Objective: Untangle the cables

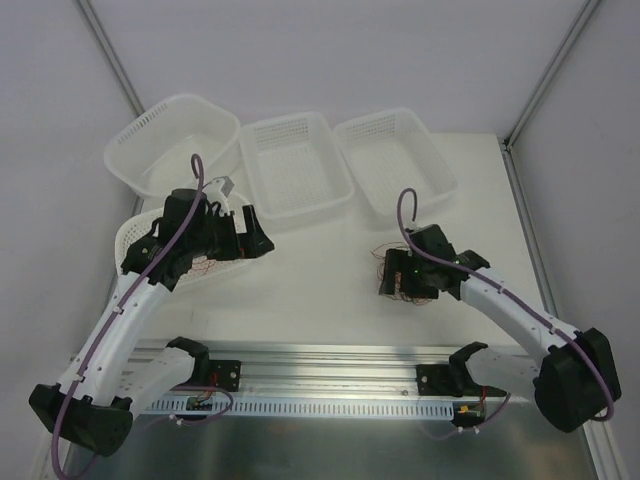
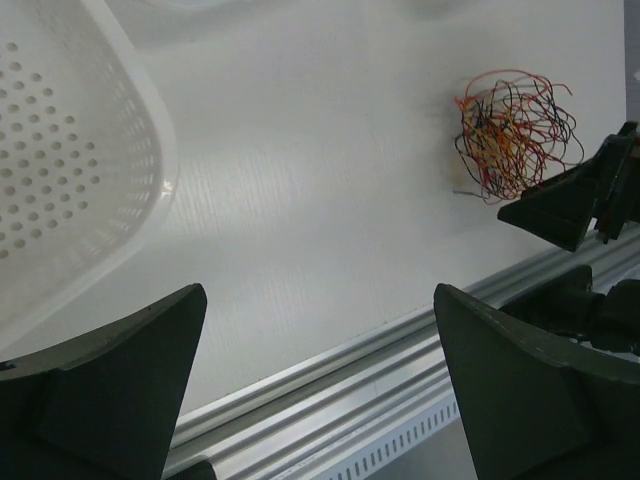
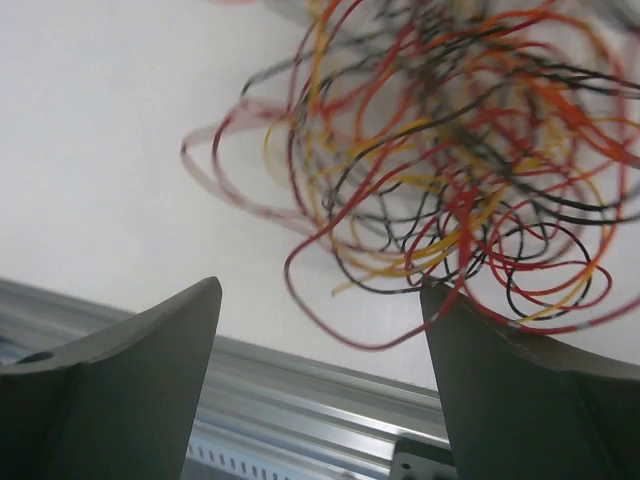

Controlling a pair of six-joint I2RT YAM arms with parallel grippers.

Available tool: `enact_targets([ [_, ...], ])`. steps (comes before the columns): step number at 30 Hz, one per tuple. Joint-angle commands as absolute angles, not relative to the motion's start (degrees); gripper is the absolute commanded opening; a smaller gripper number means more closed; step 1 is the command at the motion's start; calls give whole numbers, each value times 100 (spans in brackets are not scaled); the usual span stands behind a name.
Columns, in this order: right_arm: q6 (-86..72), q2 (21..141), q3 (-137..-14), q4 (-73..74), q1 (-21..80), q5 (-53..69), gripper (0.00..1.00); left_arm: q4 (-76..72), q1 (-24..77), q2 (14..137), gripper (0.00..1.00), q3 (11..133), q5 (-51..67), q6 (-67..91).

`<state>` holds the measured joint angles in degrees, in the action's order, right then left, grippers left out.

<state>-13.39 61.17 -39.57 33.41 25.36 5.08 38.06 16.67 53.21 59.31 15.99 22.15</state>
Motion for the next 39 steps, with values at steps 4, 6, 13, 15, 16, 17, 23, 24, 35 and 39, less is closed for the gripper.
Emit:
enact_targets([
  [4,-1872,7021,-5147,2707,4059,256,86,3288,2477,5229,99,5564,1486,3084],
  [6,-1828,7040,-5378,2881,4236,194,86,3156,2671,5265,99,5537,1328,3190],
  [13,-1380,6417,-5880,4016,3956,-1115,85,2576,3629,6001,99,5730,923,3595],
  [15,-1310,6092,-5670,4148,3474,-1108,84,2435,3989,6300,99,5975,835,3612],
  [16,-1240,5969,-5573,4166,3289,-1012,83,2269,4112,6641,99,6072,713,3612],
  [17,-1213,5776,-5494,4183,2869,-932,83,2189,4218,6801,99,6178,677,3612],
  [23,-1099,5414,-5089,4263,1680,-466,80,1627,4824,8409,99,7144,536,3612],
  [24,-1107,5353,-5071,4245,1592,-431,80,1591,4886,8629,99,7476,527,3604],
  [35,-1028,5194,-4826,4052,1072,183,81,1538,5405,11258,91,9026,325,3823],
  [39,-1020,5221,-4659,3797,1072,588,80,1521,5423,11732,77,9036,422,3911],
])
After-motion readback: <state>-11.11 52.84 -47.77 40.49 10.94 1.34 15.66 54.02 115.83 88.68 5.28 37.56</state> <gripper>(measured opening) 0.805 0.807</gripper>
